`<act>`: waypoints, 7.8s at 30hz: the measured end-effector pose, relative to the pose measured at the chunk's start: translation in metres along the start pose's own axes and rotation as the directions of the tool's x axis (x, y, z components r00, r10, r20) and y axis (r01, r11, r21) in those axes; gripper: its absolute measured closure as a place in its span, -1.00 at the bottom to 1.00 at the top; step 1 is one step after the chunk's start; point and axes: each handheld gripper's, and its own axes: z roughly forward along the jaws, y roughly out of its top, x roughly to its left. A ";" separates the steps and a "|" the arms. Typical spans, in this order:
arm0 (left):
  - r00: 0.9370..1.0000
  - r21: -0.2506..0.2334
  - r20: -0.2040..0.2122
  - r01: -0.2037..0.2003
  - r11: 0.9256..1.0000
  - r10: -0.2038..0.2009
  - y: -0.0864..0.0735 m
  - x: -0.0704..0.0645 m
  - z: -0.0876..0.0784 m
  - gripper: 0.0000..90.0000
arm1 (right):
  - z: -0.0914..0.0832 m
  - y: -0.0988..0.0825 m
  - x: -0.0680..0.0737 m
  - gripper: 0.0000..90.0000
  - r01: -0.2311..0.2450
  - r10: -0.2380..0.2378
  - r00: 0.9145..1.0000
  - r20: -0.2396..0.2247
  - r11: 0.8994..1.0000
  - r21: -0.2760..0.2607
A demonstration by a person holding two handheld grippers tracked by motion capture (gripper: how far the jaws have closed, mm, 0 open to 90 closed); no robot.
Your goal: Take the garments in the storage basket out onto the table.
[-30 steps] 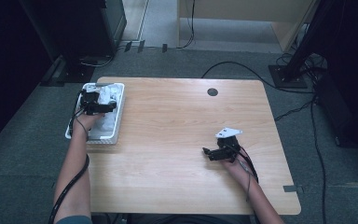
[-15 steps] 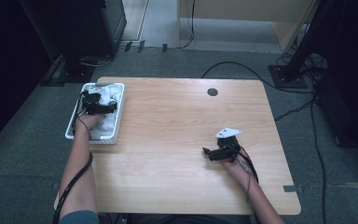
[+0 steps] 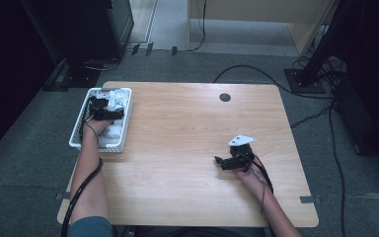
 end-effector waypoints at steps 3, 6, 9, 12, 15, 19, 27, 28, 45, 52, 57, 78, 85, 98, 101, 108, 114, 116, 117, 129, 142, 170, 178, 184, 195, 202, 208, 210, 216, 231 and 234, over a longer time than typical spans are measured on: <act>1.000 0.009 -0.003 -0.004 1.000 0.004 0.002 -0.002 0.004 -0.87 | 0.000 0.000 0.000 -0.74 0.000 0.000 1.000 0.000 1.000 0.000; 1.000 0.006 -0.001 -0.005 1.000 0.005 0.002 -0.001 0.006 -0.87 | 0.000 0.000 0.000 -0.74 -0.001 0.001 1.000 0.000 1.000 0.000; 1.000 0.005 -0.001 0.004 1.000 -0.004 0.002 -0.001 0.007 -0.87 | 0.000 0.000 0.000 -0.74 -0.002 0.002 1.000 0.000 1.000 -0.001; 1.000 0.011 -0.002 0.004 1.000 -0.004 0.002 0.000 0.007 -0.89 | 0.000 0.000 0.000 -0.74 -0.002 0.002 1.000 0.000 1.000 0.000; 1.000 0.016 -0.005 0.013 1.000 -0.013 0.003 0.000 0.008 -0.93 | 0.000 0.000 0.000 -0.73 -0.001 0.001 1.000 0.000 1.000 -0.001; 1.000 0.018 -0.008 0.014 1.000 -0.014 0.003 0.000 0.008 -0.94 | 0.000 0.000 0.000 -0.73 -0.002 0.002 1.000 0.000 1.000 -0.001; 0.999 0.005 -0.020 0.030 1.000 -0.030 0.000 -0.005 0.002 -0.74 | 0.000 0.000 0.000 -0.73 -0.004 0.004 1.000 0.003 1.000 -0.002; 0.999 0.008 -0.030 0.036 0.999 -0.035 0.001 -0.006 0.000 -0.61 | 0.000 0.000 0.000 -0.73 -0.004 0.004 1.000 0.003 1.000 -0.002; 0.995 0.029 -0.027 0.099 0.995 -0.098 0.006 -0.011 -0.009 0.50 | 0.000 0.000 0.000 -0.73 -0.004 0.004 1.000 0.003 1.000 -0.002; 0.995 0.027 -0.034 0.100 0.995 -0.099 0.009 -0.012 -0.014 0.50 | 0.000 0.000 0.000 -0.73 -0.004 0.004 1.000 0.003 1.000 -0.002; 0.995 0.009 -0.033 0.099 0.995 -0.098 0.010 -0.012 -0.021 0.49 | 0.000 0.000 0.000 -0.73 -0.004 0.004 1.000 0.003 1.000 -0.002; 0.980 -0.008 -0.012 0.197 0.980 -0.197 0.017 -0.010 -0.040 0.48 | 0.000 0.000 0.000 -0.73 -0.004 0.004 1.000 0.003 1.000 -0.001; 0.985 -0.002 -0.012 0.174 0.985 -0.174 0.025 -0.014 -0.048 0.48 | 0.000 0.000 0.000 -0.73 -0.004 0.004 1.000 0.003 1.000 -0.002; 0.988 -0.006 -0.019 0.154 0.988 -0.154 0.032 -0.018 -0.061 0.48 | 0.000 0.000 0.000 -0.73 -0.004 0.004 1.000 0.003 1.000 -0.001; 0.989 -0.014 -0.024 0.148 0.989 -0.148 0.034 -0.020 -0.065 0.48 | 0.000 0.000 0.000 -0.73 -0.004 0.004 1.000 0.003 1.000 -0.001; 0.986 -0.016 -0.019 0.163 0.986 -0.163 0.041 -0.021 -0.075 0.48 | 0.000 0.000 0.000 -0.73 -0.005 0.005 1.000 0.003 1.000 -0.001; 0.985 -0.009 -0.012 0.171 0.985 -0.171 0.048 -0.023 -0.084 0.48 | 0.000 0.000 0.000 -0.73 -0.004 0.004 1.000 0.003 1.000 -0.001; 0.985 -0.005 -0.014 0.172 0.985 -0.172 0.050 -0.024 -0.087 0.48 | 0.000 0.000 0.000 -0.73 -0.004 0.004 1.000 0.003 1.000 -0.001; 0.985 -0.002 -0.013 0.170 0.985 -0.170 0.051 -0.024 -0.089 0.48 | 0.000 0.000 0.000 -0.73 -0.004 0.004 1.000 0.003 1.000 -0.001; 0.984 -0.019 0.028 0.176 0.984 -0.175 0.063 -0.032 -0.110 0.48 | 0.000 0.000 0.000 -0.73 -0.004 0.004 1.000 0.003 1.000 -0.001; 0.988 -0.027 0.063 0.140 0.990 -0.138 0.074 -0.056 -0.125 0.47 | 0.000 0.000 0.000 -0.73 -0.004 0.004 1.000 0.003 1.000 -0.001; 0.985 0.007 0.168 0.023 1.000 -0.023 0.075 -0.129 -0.128 0.47 | 0.000 0.000 0.000 -0.73 -0.003 0.003 1.000 0.003 1.000 -0.001; 0.983 0.010 0.184 0.011 1.000 -0.012 0.067 -0.147 -0.123 0.47 | 0.000 0.000 0.000 -0.73 -0.003 0.003 1.000 0.003 1.000 -0.001; 0.975 0.021 0.218 0.031 0.999 -0.035 0.059 -0.157 -0.116 0.46 | 0.000 0.000 0.000 -0.73 -0.003 0.003 1.000 0.003 1.000 -0.001; 0.981 0.034 0.194 0.017 0.999 -0.024 0.043 -0.171 -0.112 0.45 | 0.000 0.000 0.000 -0.73 -0.002 0.002 1.000 0.003 1.000 -0.002; 0.981 0.044 0.193 0.009 0.999 -0.018 0.030 -0.181 -0.111 0.44 | 0.000 0.000 0.000 -0.73 0.000 0.000 1.000 0.004 1.000 -0.003; 0.979 0.060 0.204 0.012 0.998 -0.024 0.022 -0.185 -0.110 0.44 | 0.000 0.000 0.000 -0.73 -0.002 0.002 1.000 0.004 1.000 -0.003; 0.979 0.064 0.201 0.005 0.998 -0.018 0.018 -0.187 -0.110 0.44 | 0.000 0.000 0.000 -0.73 -0.002 0.002 1.000 0.003 1.000 -0.003; 0.978 0.062 0.209 0.009 0.998 -0.022 0.011 -0.193 -0.112 0.44 | 0.000 0.000 0.000 -0.73 -0.002 0.002 1.000 0.003 1.000 -0.002; 0.970 0.087 0.241 0.004 0.996 -0.025 -0.007 -0.210 -0.110 0.43 | 0.000 0.000 0.000 -0.73 -0.002 0.002 1.000 0.003 1.000 -0.003; 0.966 0.084 0.255 0.012 0.996 -0.033 -0.008 -0.212 -0.110 0.42 | 0.000 0.000 0.000 -0.73 -0.002 0.002 1.000 0.003 1.000 -0.003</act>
